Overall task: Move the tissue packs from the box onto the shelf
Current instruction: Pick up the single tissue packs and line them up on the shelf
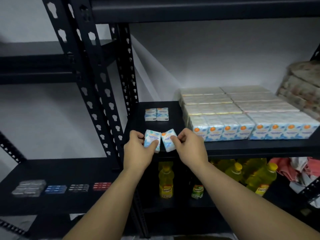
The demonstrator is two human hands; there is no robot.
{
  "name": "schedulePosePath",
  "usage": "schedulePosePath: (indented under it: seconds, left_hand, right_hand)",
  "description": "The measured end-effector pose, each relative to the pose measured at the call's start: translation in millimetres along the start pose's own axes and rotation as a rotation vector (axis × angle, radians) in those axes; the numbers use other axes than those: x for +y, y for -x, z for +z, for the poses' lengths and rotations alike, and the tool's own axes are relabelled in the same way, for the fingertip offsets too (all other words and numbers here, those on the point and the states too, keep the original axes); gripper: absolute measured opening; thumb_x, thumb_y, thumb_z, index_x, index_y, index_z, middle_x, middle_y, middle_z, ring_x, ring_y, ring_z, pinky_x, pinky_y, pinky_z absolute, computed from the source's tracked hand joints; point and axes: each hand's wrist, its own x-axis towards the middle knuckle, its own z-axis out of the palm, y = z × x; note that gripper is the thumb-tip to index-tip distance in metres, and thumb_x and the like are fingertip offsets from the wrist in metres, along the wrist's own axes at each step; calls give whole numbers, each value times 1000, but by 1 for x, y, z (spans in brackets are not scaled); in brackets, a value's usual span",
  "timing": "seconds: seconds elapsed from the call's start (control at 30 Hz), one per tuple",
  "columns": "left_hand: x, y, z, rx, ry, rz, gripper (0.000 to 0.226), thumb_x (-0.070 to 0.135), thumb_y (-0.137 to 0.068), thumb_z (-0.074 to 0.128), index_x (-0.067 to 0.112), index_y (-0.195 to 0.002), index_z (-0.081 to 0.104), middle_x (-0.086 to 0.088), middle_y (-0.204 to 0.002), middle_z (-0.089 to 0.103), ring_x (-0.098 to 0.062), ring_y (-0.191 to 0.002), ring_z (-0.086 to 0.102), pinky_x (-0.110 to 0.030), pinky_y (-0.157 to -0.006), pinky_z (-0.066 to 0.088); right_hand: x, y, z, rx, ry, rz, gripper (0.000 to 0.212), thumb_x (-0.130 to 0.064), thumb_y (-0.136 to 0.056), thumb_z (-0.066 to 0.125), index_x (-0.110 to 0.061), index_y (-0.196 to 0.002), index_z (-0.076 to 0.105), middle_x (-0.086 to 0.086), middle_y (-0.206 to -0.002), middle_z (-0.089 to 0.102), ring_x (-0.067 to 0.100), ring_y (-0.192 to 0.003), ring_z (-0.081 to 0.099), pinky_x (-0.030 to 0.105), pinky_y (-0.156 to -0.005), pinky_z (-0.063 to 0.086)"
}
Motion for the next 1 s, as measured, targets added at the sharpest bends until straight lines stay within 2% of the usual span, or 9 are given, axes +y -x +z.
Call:
schedulePosePath:
  seconds: [0.1, 0.17, 0.23, 0.3, 0.43, 0.57, 0.73, 0.87, 1.0]
  left_hand:
    - [-1, -2, 1, 0, 0, 0, 41, 39, -85, 80, 18, -106, 52, 15, -77, 62, 5, -65, 59, -10, -46, 40]
    - [-3, -3, 0, -8, 9, -15, 40, 39, -83, 80, 19, -106, 54, 15, -78, 64, 5, -67, 61, -9, -47, 40]
    - [-6, -5, 0, -22, 22, -36, 39, 34, -81, 81, 19, -109, 57, 13, -85, 67, 3, -73, 63, -12, -53, 41]
    - [-8, -7, -1, -33, 27, -45, 40, 28, -80, 80, 21, -112, 58, 10, -94, 69, 1, -77, 65, -16, -57, 45]
    - [-5, -9, -2, 7, 38, 14, 49, 24, -80, 81, 21, -122, 56, 12, -100, 65, -1, -82, 65, -14, -60, 45]
    - [-3, -12, -3, 45, 3, 163, 50, 21, -81, 82, 21, -124, 57, 12, -107, 64, 1, -86, 63, -10, -64, 47]
    - [-10, -15, -1, -38, -188, 386, 42, 23, -79, 84, 24, -116, 64, 15, -106, 56, -3, -96, 57, -23, -82, 53]
    - [-19, -14, 1, -129, -169, 474, 41, 25, -79, 84, 25, -118, 69, 16, -108, 58, 0, -101, 58, -6, -82, 43]
    - [-21, -13, 2, -132, -153, 512, 35, 24, -84, 79, 23, -118, 70, 18, -108, 61, -2, -104, 60, -14, -86, 49]
  right_hand:
    - [2, -1, 3, -29, -12, -39, 26, -52, -88, 70, -29, -88, 59, -10, -79, 65, 8, -73, 62, 35, -62, 55]
    - [6, 0, 2, -88, -54, -94, 29, -51, -83, 74, -30, -100, 63, -13, -91, 66, 5, -76, 61, 27, -64, 52]
    - [10, -1, 0, -149, -74, -159, 41, -48, -79, 79, -31, -114, 67, -14, -98, 62, 2, -80, 57, 19, -66, 45]
    - [13, -3, 0, -175, -70, -198, 49, -46, -77, 82, -28, -121, 70, -13, -99, 58, 3, -83, 53, 14, -68, 37]
    - [16, -3, 1, -166, -54, -217, 51, -48, -79, 81, -23, -122, 71, -12, -102, 57, 7, -91, 54, 18, -74, 38]
    - [16, -1, 0, -169, -48, -217, 51, -48, -82, 79, -23, -124, 70, -11, -104, 58, 7, -93, 55, 19, -75, 39]
    - [16, -1, -1, -159, -64, -203, 48, -48, -82, 80, -24, -121, 69, -10, -102, 59, 4, -88, 54, 11, -67, 35]
    - [19, -1, -2, -163, -66, -229, 50, -47, -79, 83, -23, -121, 69, -12, -109, 59, 1, -89, 55, 9, -69, 39]
    - [21, -1, -1, -151, -76, -249, 47, -38, -80, 85, -18, -120, 71, -14, -118, 58, -3, -89, 54, 4, -76, 40]
